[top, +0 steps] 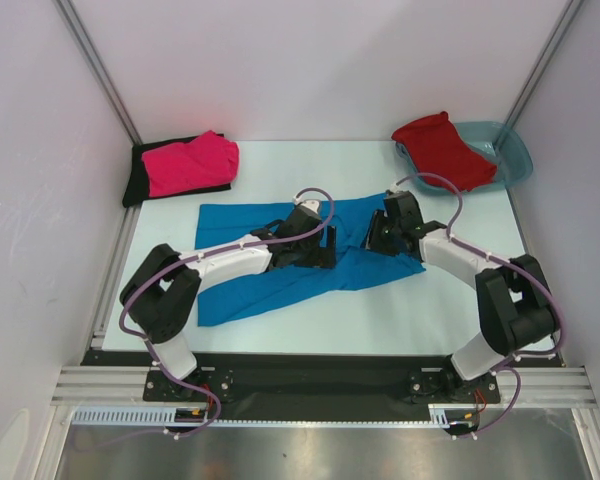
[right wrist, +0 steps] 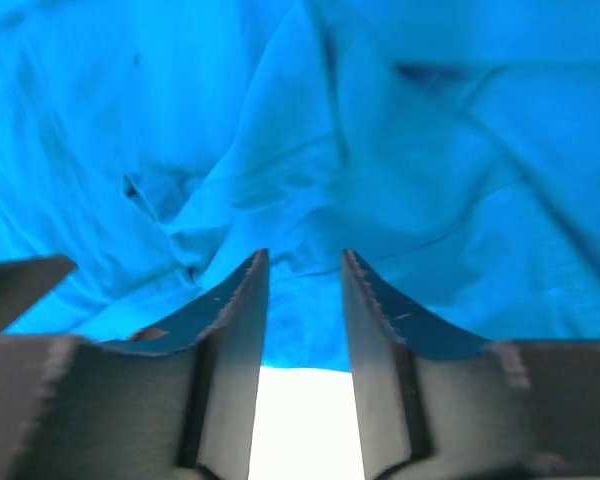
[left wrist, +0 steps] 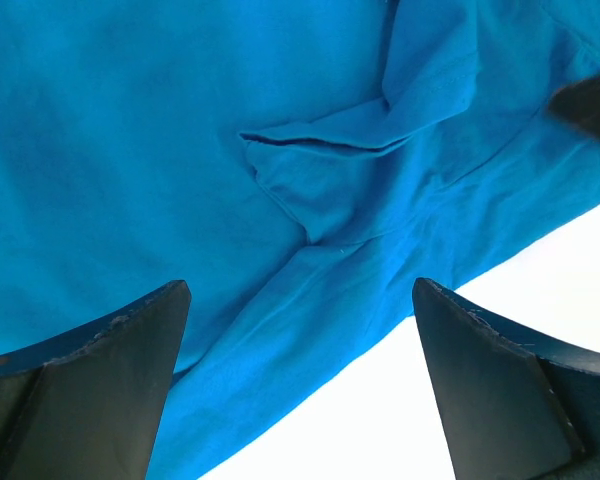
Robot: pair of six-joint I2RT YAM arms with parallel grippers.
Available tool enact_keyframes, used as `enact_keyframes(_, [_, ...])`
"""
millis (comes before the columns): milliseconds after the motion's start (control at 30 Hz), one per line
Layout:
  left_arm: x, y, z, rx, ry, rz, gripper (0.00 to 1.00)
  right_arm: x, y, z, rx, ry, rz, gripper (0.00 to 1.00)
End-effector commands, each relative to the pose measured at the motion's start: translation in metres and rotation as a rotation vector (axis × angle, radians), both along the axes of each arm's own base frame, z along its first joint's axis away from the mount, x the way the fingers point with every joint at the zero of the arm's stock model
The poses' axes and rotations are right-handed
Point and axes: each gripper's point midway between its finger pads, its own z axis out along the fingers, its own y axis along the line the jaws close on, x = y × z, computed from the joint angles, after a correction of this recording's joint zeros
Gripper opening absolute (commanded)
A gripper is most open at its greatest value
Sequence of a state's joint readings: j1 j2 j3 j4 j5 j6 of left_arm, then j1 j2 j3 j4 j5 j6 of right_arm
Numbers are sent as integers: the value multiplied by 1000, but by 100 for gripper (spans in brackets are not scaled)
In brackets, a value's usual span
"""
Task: Fold and stack the t-shirts
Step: Fold the tshirt
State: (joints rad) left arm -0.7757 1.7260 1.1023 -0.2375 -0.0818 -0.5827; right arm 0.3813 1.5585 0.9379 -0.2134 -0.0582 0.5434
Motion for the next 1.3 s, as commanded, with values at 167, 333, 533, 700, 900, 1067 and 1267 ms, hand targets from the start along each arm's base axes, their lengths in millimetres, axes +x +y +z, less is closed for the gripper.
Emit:
enact_keyframes(167, [11,-1,13,-14,-46,1,100,4,38,4,66,-15,77,53])
enact_keyframes(333, [26,-12,15,-57,-65,-12,100,16,46,7,86,-36,79,55])
enact_keyframes(533, [41,-29,13,-151,-69,-51,100,29,54,4,96,-49,95,56])
enact_keyframes(700, [49,-37,4,-169,-58,-68,98,36,57,-2,93,-51,99,48])
enact_keyframes(900, [49,-39,0,-190,-38,-73,79,45,57,2,72,-95,123,9])
enact_keyframes(1067, [50,-38,-3,-191,-31,-73,64,55,56,6,73,-109,139,0])
enact_keyframes(1267, [53,-35,-1,-187,-33,-61,24,66,53,31,58,-173,137,0])
